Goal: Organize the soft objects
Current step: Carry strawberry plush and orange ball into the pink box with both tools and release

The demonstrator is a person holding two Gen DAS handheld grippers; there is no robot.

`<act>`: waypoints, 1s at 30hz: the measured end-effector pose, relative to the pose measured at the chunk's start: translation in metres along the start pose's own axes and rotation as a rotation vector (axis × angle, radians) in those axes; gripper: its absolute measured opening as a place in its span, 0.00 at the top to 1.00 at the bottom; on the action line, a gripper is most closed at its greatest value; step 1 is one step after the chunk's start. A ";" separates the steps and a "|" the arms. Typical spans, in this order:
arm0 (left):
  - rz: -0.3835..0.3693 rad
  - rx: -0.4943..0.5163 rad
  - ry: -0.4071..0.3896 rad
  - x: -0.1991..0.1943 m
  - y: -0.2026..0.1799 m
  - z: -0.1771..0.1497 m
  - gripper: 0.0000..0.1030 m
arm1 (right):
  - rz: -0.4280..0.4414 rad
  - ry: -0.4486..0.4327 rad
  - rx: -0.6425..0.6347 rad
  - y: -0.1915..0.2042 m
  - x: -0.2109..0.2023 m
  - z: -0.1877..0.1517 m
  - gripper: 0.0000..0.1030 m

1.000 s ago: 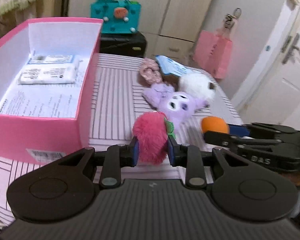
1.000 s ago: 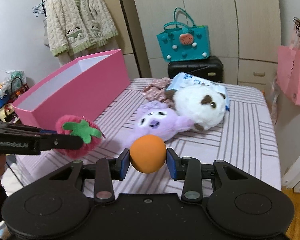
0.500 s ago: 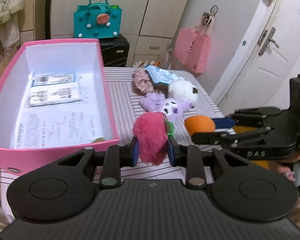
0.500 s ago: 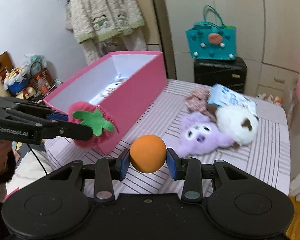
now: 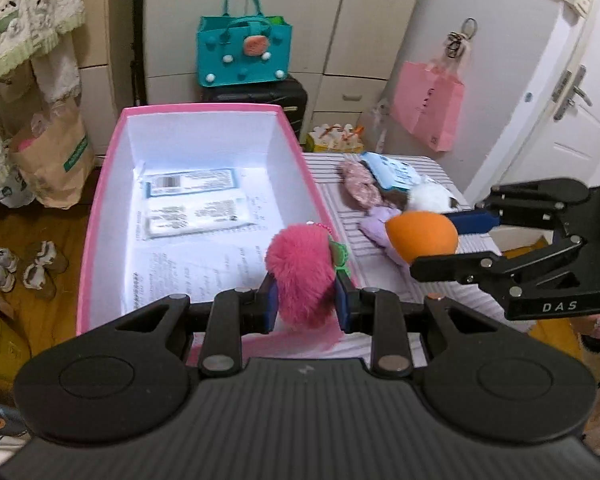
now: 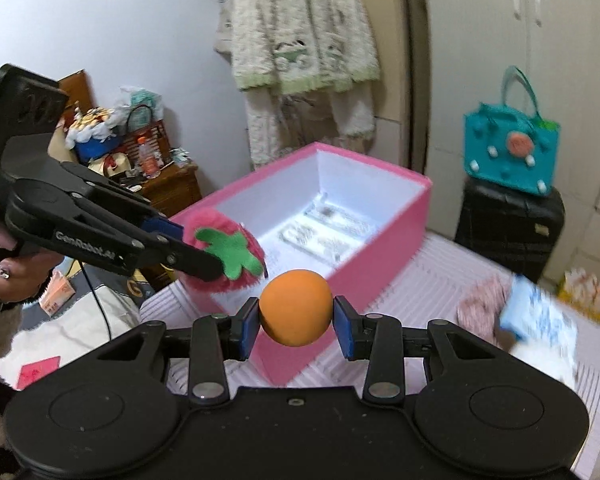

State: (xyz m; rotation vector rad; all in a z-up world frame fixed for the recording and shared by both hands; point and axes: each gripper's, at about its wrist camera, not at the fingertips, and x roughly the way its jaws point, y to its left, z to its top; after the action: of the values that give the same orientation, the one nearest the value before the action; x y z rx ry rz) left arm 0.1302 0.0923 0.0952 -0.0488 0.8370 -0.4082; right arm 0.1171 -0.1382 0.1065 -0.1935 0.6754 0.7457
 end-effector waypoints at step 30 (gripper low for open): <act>0.068 -0.245 0.410 0.158 0.093 0.046 0.73 | -0.085 0.404 -0.510 -0.024 0.196 0.090 0.58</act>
State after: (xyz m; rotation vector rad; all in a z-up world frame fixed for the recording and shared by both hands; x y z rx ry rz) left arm 0.2896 0.1142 -0.0049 -0.1679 1.2871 -0.2515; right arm 0.2836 -0.0105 0.0509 -0.8517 0.8417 0.7947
